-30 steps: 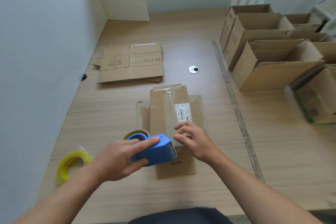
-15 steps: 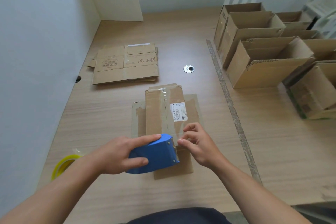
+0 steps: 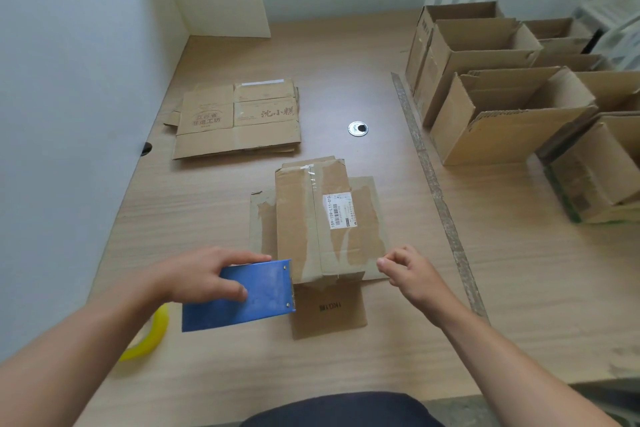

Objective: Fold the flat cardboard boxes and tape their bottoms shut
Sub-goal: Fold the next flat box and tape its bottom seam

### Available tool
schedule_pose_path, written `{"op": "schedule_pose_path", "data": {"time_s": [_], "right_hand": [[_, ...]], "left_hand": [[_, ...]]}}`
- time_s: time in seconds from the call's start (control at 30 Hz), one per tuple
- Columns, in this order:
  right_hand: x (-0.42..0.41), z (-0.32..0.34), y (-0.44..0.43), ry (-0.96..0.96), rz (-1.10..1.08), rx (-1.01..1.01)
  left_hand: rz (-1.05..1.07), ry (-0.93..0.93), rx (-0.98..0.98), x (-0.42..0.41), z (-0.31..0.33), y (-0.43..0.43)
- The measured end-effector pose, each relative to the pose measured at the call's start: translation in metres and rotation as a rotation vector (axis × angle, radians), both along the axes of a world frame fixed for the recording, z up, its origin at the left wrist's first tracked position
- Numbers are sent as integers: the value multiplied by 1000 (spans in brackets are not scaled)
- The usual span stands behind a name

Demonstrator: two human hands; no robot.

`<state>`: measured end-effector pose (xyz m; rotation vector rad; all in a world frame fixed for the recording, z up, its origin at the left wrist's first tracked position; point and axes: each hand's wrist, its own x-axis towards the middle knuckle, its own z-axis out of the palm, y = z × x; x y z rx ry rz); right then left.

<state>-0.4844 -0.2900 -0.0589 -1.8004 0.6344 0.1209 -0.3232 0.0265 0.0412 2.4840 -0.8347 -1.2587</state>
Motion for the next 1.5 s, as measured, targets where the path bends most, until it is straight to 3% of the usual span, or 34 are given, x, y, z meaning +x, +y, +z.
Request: {"op": "schedule_pose_path", "data": {"time_s": [0.23,0.4,0.7,0.8,0.9,1.13,1.27,1.37,1.5], "right_hand": [[5,-6,2,91,16,-83],[9,-16,8,175,151,-186],[9,-28,17,229,33,-23],[7,-28,15,272,-36,-90],[5,-28,17,187,44,-208],[2,-23,25,188,-59,191],[4,-26,36,236,-213,281],[4,-29,42,163,-208,157],[4,-25,48,33,-11,-423]], "left_hand": [[40,84,60,3,-6,-11],[39,120,129,4,-11,-16],[82,135,134,2,-16,-14],[81,137,142,1,-16,-16],[78,129,163,2,-16,-19],[49,124,169,5,-18,-18],[52,124,169,6,-20,-19],[46,122,170,8,-21,-17],[30,92,170,9,-25,-15]]}}
